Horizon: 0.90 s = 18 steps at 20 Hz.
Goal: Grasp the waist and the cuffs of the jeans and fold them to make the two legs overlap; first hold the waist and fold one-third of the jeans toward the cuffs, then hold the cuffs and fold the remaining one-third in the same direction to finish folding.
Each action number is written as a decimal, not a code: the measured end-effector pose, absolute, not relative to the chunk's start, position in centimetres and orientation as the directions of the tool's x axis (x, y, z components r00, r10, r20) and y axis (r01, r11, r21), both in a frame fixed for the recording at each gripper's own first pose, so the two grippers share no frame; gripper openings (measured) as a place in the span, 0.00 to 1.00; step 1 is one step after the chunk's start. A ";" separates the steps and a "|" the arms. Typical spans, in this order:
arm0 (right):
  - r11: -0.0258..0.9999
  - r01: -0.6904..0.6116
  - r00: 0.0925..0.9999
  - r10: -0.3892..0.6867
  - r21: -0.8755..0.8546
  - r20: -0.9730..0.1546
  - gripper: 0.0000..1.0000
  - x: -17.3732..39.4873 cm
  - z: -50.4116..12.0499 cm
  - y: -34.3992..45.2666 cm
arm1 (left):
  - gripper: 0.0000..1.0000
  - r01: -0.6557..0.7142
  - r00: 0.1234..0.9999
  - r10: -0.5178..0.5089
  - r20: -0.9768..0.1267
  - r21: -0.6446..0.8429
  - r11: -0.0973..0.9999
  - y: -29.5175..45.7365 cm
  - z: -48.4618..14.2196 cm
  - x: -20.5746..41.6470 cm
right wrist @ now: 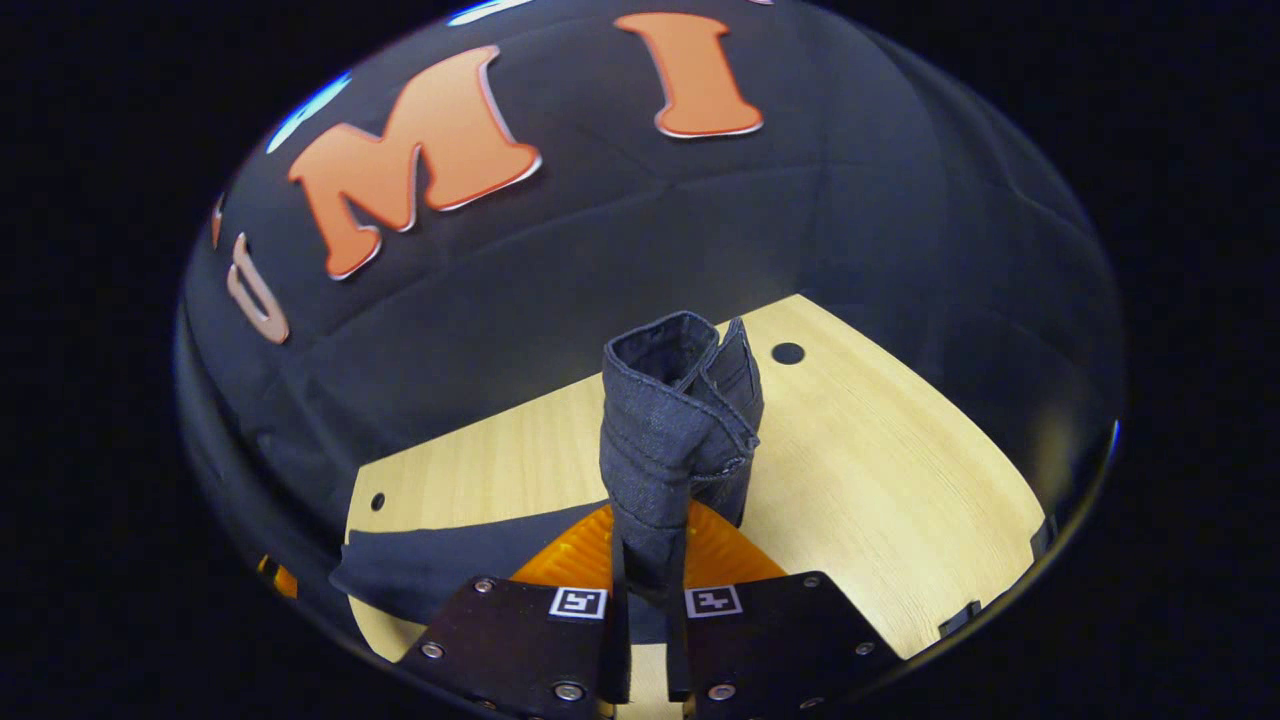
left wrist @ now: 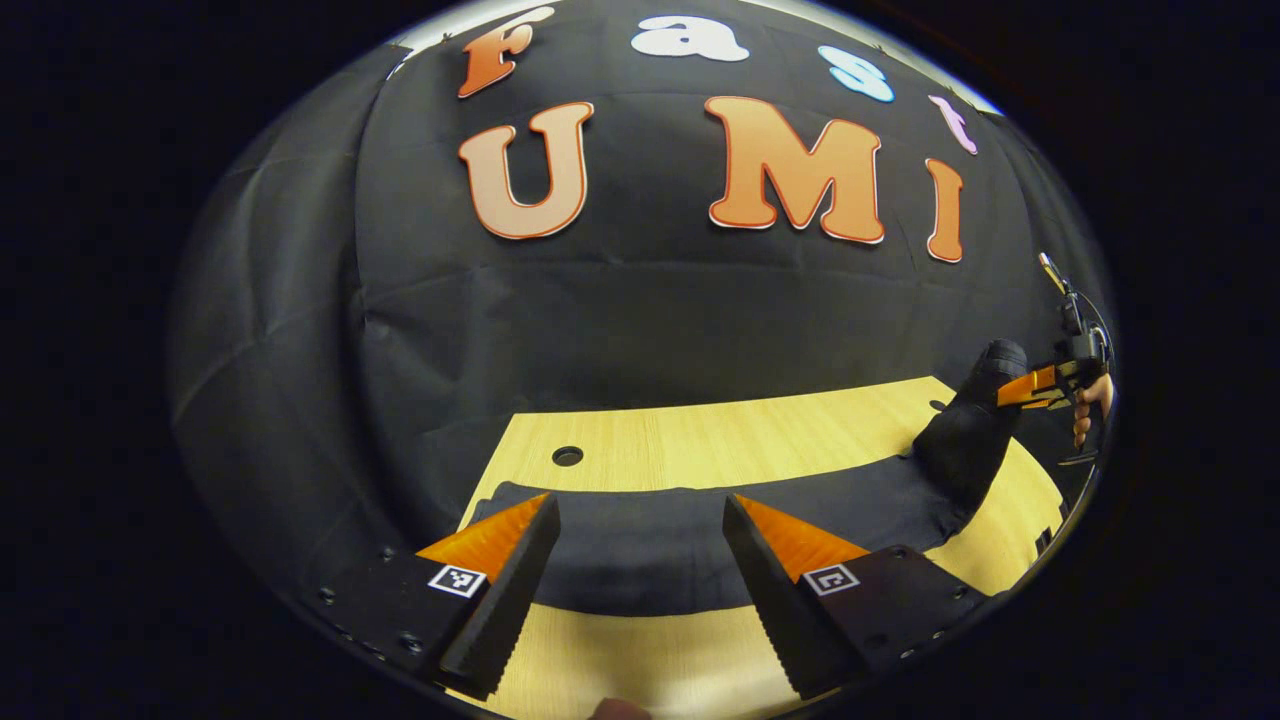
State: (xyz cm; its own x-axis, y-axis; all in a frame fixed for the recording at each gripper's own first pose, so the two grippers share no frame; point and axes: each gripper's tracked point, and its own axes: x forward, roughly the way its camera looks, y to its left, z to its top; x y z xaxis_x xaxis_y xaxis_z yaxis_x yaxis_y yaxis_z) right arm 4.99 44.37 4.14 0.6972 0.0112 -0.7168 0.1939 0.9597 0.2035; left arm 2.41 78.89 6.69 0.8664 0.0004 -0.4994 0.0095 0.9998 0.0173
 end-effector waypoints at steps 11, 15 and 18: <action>0.989 -0.021 0.633 0.128 0.149 -0.764 0.14 3.7 0.7 55.4 | 0.99 -0.082 0.855 0.084 -0.513 0.027 0.996 84.5 6.1 1.8; 0.994 -0.067 0.600 0.110 0.087 -0.792 0.14 2.8 -1.2 58.1 | 0.99 -0.135 0.837 0.127 -0.533 0.024 0.991 87.4 5.0 1.4; 0.987 -0.082 0.556 0.161 0.139 -0.815 0.29 2.1 -3.0 61.2 | 0.99 -0.180 0.806 0.149 -0.572 0.002 0.984 89.7 3.6 1.2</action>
